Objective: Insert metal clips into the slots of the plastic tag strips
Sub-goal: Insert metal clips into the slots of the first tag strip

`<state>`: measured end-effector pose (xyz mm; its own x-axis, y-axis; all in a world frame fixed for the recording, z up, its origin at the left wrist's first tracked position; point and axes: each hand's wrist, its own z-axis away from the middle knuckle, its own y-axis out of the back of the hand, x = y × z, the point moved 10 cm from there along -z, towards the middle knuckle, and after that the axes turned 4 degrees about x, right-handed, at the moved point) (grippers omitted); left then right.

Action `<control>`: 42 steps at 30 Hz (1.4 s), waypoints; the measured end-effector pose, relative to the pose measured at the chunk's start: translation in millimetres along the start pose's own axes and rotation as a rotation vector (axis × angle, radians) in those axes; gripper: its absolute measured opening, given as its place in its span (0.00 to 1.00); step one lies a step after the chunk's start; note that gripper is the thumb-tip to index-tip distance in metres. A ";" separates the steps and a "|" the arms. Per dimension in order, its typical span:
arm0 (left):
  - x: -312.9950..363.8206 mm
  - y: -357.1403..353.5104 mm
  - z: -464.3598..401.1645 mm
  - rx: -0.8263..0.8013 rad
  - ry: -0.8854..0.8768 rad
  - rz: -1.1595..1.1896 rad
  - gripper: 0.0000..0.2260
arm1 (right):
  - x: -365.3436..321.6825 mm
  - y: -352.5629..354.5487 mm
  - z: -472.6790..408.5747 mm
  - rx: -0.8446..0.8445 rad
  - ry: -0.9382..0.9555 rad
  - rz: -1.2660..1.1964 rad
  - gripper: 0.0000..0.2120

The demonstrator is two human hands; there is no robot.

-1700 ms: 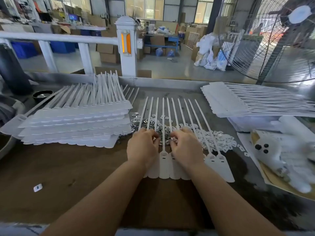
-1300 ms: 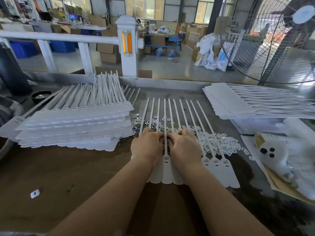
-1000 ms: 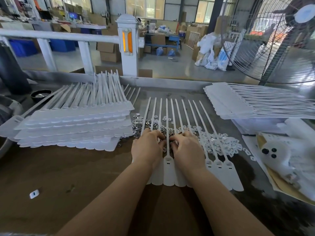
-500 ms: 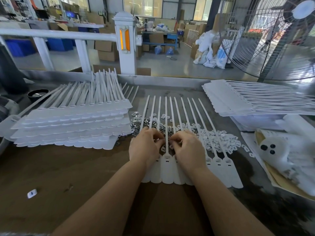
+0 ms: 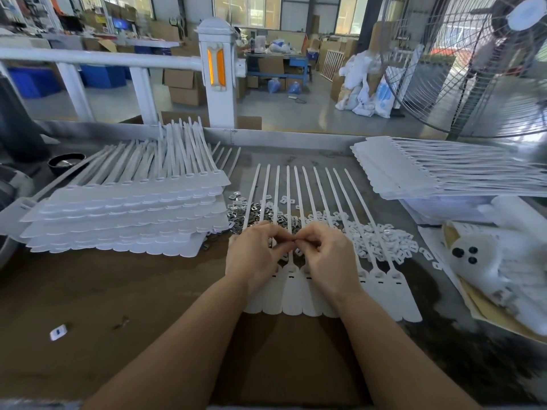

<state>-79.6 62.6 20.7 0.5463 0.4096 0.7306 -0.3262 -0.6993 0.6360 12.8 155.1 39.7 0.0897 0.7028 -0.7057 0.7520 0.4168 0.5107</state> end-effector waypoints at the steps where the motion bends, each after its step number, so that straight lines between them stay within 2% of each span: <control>1: 0.5 0.4 -0.3 0.005 -0.005 0.012 0.07 | -0.3 -1.2 -0.3 -0.007 -0.001 -0.007 0.04; 3: 0.0 4.6 -0.2 0.041 -0.008 0.052 0.02 | -1.0 -2.6 -0.3 -0.017 0.003 0.004 0.02; 6: -5.7 16.7 2.1 0.107 0.005 0.067 0.02 | -0.2 -3.7 0.0 -0.028 0.014 0.072 0.03; 11: -17.9 34.6 9.1 0.114 0.004 -0.103 0.02 | 2.3 -6.1 0.8 -0.031 0.006 0.152 0.04; 14: -20.8 36.8 12.5 0.090 -0.018 -0.191 0.04 | 1.9 -7.1 0.8 -0.031 0.009 0.178 0.05; 17: -22.8 37.8 13.2 0.075 -0.012 -0.172 0.06 | 1.6 -7.8 1.0 -0.032 0.013 0.197 0.05; 22: -32.6 43.6 6.5 0.086 0.082 -0.074 0.03 | 0.6 -11.0 1.4 -0.066 0.040 0.233 0.05; 30: -31.1 37.1 -2.4 0.018 0.094 -0.131 0.04 | 2.1 -14.0 0.4 -0.093 0.040 0.260 0.05; 33: -31.9 35.8 -2.9 -0.006 0.109 -0.124 0.02 | 2.8 -14.0 0.0 -0.091 0.030 0.244 0.05; 36: -30.7 34.0 -2.7 -0.025 0.109 -0.147 0.01 | 2.5 -13.7 -0.2 -0.088 0.031 0.242 0.05; 42: -19.9 29.0 -3.0 -0.029 0.061 -0.294 0.05 | 2.4 -14.3 -0.1 -0.086 0.029 0.235 0.05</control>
<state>-102.2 35.9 25.3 0.5738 0.6269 0.5269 -0.1835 -0.5286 0.8288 2.3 150.9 30.8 0.2362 0.8020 -0.5487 0.6542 0.2863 0.7000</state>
